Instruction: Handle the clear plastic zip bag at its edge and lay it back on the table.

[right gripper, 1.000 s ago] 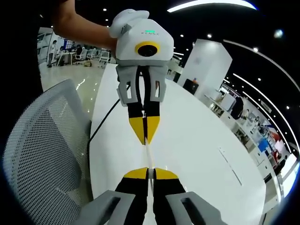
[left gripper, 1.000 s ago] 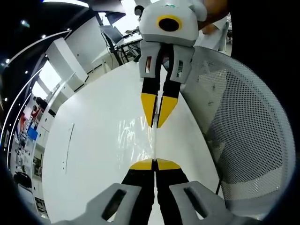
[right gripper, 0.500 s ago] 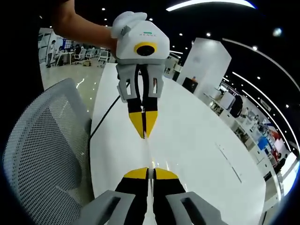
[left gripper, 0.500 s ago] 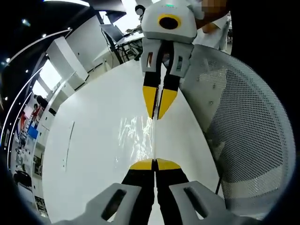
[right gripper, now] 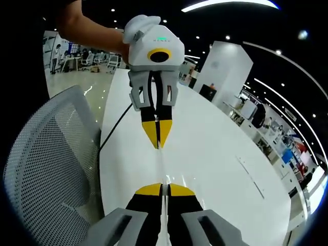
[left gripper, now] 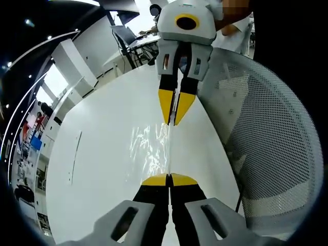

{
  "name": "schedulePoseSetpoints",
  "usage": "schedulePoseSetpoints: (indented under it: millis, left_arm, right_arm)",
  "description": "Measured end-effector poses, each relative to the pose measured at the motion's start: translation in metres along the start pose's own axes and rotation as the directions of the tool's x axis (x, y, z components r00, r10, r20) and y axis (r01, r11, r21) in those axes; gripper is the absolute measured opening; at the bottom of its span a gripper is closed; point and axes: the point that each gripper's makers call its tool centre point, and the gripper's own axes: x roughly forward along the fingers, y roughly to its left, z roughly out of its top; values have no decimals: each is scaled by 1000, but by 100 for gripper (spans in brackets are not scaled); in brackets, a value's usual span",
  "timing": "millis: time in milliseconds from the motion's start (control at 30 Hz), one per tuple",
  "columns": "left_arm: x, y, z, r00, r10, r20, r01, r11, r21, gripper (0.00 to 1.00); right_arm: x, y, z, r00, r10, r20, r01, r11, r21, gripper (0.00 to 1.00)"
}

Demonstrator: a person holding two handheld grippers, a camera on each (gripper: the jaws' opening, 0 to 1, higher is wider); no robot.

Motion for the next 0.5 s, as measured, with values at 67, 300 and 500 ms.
schedulePoseSetpoints:
  millis: [67, 300, 500]
  left_arm:
    - [0, 0, -1, 1000, 1, -1, -1, 1000, -1, 0]
    - [-2, -1, -3, 1000, 0, -5, -1, 1000, -3, 0]
    - [-3, -1, -6, 1000, 2, -9, -2, 1000, -6, 0]
  right_arm:
    - [0, 1, 0, 1000, 1, 0, -1, 1000, 0, 0]
    - [-1, 1, 0, 1000, 3, 0, -3, 1000, -1, 0]
    - [-2, 1, -2, 1000, 3, -3, -3, 1000, 0, 0]
